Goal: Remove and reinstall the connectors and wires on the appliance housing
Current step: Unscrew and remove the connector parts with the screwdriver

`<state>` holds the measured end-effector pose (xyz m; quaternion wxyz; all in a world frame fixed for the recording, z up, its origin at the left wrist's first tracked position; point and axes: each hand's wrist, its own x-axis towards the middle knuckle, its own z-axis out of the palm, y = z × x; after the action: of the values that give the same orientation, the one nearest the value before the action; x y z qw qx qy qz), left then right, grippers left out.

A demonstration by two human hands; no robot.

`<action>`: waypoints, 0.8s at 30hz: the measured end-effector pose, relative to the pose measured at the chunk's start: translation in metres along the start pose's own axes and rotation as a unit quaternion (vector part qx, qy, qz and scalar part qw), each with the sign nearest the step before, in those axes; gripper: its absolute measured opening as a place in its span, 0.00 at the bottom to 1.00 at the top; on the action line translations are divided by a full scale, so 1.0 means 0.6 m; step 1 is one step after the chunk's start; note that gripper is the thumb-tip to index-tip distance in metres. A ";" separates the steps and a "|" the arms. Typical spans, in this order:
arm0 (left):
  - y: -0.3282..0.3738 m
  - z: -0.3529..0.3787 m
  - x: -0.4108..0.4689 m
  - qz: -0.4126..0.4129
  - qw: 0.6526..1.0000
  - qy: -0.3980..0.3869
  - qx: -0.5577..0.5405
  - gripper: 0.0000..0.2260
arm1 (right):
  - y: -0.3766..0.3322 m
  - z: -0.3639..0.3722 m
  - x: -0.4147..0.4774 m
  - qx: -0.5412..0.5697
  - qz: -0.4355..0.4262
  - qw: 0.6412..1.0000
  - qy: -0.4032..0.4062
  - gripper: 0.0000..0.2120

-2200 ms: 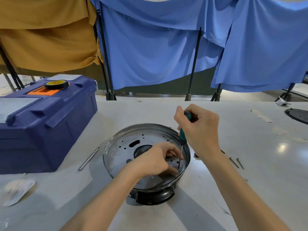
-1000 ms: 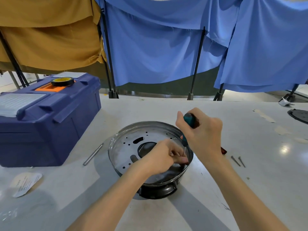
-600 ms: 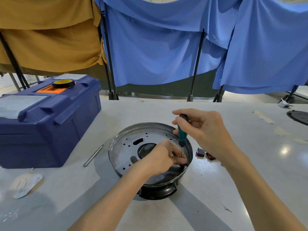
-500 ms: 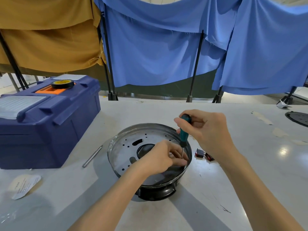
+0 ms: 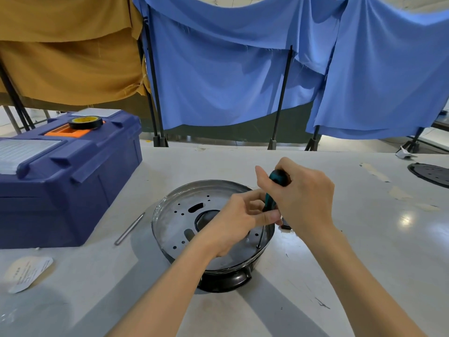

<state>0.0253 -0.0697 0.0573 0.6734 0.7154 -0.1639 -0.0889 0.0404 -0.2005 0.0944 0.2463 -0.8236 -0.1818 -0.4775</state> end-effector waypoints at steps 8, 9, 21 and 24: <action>-0.005 -0.011 -0.006 -0.018 1.000 0.006 -0.009 0.07 | 0.025 -0.020 0.007 0.309 0.107 0.924 -0.200 0.07; -0.006 -0.010 -0.005 -0.012 1.000 0.004 -0.007 0.07 | 0.023 -0.019 0.003 0.300 0.111 0.932 -0.173 0.06; -0.009 -0.009 -0.006 -0.014 0.999 0.022 -0.045 0.11 | 0.016 -0.023 0.001 0.282 0.133 0.936 -0.164 0.08; -0.009 -0.008 -0.008 -0.015 0.999 0.023 -0.047 0.09 | 0.023 -0.020 -0.005 0.319 0.153 0.922 -0.158 0.09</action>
<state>0.0233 -0.0635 0.0521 0.7085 0.6872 -0.1329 -0.0899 0.0383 -0.2190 0.0937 0.5338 -0.7842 -0.2327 -0.2143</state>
